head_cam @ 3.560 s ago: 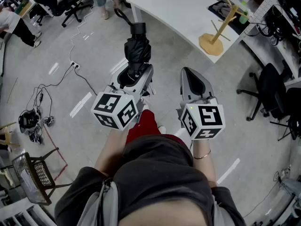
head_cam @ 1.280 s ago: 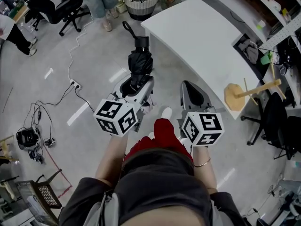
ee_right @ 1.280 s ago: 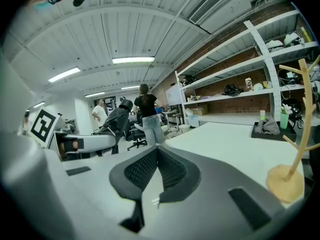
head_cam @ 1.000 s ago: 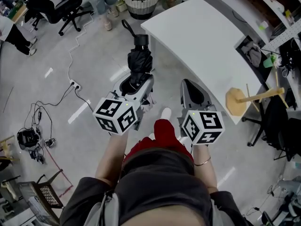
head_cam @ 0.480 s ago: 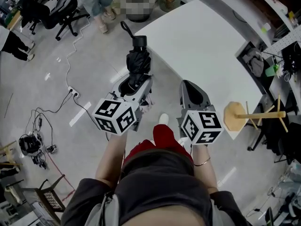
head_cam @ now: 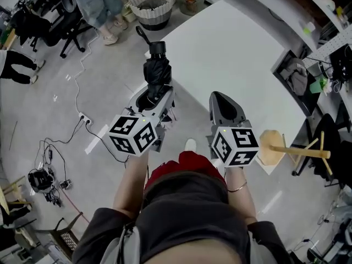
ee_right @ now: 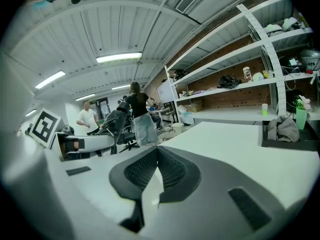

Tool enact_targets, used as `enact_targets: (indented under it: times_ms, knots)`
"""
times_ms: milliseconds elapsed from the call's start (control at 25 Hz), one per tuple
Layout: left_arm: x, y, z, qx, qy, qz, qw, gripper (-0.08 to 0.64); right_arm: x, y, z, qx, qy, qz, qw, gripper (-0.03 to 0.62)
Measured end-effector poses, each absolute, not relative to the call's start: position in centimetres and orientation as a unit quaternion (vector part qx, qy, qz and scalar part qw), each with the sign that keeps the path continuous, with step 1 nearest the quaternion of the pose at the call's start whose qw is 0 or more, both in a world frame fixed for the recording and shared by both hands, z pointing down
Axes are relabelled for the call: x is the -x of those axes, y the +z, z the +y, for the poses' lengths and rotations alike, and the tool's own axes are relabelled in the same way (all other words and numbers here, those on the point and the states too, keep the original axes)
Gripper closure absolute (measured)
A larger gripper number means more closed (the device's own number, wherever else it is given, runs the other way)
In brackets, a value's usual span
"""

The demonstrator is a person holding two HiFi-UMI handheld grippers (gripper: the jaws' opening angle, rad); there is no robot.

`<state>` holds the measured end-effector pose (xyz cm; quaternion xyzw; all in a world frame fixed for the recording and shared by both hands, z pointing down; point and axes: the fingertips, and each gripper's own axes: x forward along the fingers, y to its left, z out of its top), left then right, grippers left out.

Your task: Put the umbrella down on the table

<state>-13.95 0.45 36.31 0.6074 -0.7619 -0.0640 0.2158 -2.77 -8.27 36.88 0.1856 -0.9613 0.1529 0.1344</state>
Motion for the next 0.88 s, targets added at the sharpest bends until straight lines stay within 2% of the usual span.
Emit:
enact_targets:
  times_ms: [880]
  knots:
    - [17.8, 37.0, -10.2, -0.636, -0.029, -0.739, 0.221, 0.342, 5.0, 37.3, -17.0, -0.224, 0.167, -0.952, 0.128, 0.574]
